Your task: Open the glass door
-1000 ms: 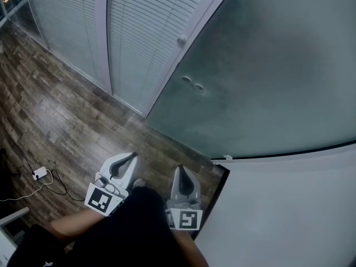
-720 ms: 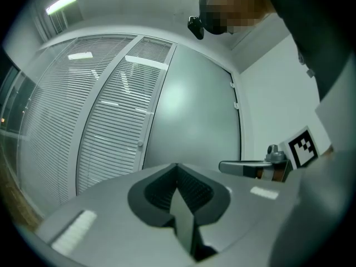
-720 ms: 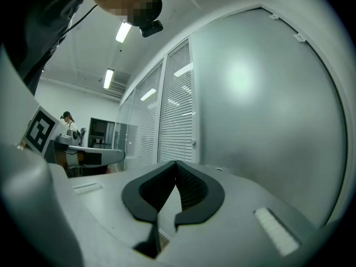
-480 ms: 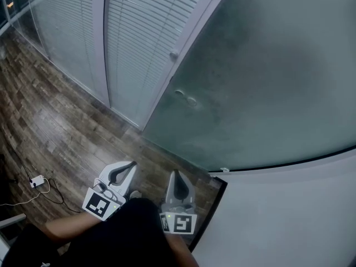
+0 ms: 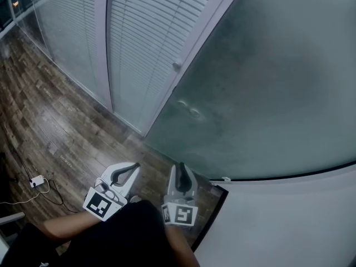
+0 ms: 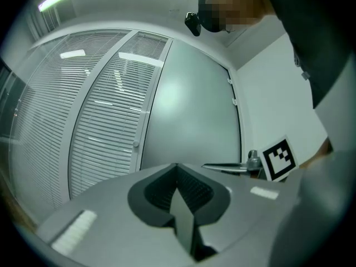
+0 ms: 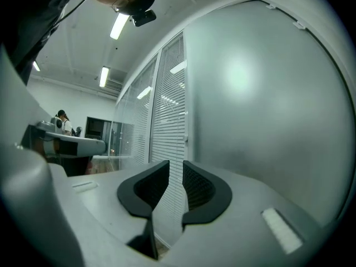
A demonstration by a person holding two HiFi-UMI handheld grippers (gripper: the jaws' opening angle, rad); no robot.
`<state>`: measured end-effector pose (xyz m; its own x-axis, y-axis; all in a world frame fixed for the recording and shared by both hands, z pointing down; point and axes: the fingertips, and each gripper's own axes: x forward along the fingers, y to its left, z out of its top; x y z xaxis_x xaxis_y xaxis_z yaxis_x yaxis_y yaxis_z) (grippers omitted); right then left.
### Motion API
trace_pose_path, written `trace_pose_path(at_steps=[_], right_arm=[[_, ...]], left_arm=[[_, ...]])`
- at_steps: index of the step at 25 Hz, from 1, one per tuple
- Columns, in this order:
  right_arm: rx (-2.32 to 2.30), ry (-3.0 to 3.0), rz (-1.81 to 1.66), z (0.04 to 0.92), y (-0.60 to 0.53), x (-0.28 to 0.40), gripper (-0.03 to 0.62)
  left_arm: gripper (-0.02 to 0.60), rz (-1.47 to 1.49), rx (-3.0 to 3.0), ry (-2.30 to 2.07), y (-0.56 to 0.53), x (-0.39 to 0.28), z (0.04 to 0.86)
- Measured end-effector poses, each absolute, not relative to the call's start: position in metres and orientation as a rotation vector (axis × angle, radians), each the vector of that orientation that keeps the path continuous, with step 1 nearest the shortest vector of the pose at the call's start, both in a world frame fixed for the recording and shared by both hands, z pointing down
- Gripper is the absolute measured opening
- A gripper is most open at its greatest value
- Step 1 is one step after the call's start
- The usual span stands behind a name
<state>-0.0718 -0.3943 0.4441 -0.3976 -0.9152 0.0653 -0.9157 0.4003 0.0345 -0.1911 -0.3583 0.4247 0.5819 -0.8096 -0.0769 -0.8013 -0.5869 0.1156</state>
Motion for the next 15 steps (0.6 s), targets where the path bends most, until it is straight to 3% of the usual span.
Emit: trace_pose_path(at_steps=[2,15], right_arm=[[1.697,-2.530,-0.012,0.451,-0.410,-0.070,0.097],[1.735,-2.424,0.079,0.486,-0.505,-0.058,0.109]], left_arm=[[-0.002,-0.181,2.731,-1.402,-0.362,-0.194,0.426],[-0.002,-0.158,2.677,-1.514,-0.380,-0.219,0.419]])
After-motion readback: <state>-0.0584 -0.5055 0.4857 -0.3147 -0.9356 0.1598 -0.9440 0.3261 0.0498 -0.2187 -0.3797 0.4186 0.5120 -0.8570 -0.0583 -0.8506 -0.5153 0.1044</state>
